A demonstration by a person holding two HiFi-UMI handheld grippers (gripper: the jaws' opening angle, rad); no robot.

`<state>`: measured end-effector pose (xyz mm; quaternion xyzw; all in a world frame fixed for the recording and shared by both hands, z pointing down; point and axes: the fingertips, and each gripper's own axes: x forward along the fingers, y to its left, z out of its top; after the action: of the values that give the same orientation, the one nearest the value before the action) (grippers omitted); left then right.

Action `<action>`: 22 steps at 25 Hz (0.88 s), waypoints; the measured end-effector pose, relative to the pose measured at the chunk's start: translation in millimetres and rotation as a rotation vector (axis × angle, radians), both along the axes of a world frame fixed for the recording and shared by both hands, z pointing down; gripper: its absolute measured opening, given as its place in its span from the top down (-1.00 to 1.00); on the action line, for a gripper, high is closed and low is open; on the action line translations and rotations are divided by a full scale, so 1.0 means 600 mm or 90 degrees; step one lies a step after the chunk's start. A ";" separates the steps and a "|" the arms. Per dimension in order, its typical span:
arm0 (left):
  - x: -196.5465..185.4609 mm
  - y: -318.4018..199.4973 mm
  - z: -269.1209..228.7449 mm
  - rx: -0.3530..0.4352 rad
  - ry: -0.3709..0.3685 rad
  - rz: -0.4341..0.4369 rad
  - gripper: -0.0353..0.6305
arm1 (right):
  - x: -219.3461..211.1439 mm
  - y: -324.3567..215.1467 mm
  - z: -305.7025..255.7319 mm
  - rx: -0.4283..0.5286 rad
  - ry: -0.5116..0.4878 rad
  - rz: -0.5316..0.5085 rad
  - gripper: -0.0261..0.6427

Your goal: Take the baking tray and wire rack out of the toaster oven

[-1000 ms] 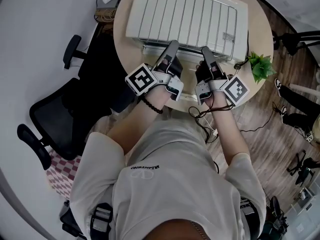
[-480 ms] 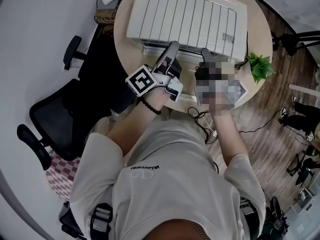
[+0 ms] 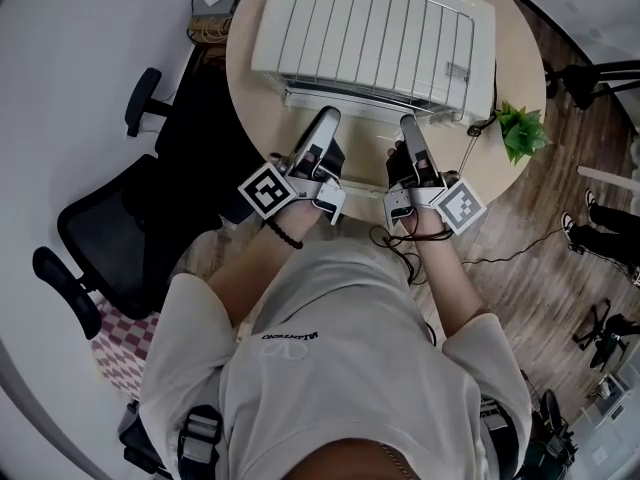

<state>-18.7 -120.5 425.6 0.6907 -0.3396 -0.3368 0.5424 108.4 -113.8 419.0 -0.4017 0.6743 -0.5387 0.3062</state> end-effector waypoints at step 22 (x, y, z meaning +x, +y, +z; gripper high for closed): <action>-0.018 -0.107 0.279 -0.077 -0.028 -0.067 0.59 | -0.011 -0.091 0.277 -0.102 0.033 0.056 0.69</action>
<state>-29.3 -184.6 592.7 0.6447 -0.4071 -0.3287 0.5572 101.6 -168.3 585.2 -0.4680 0.6183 -0.5666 0.2788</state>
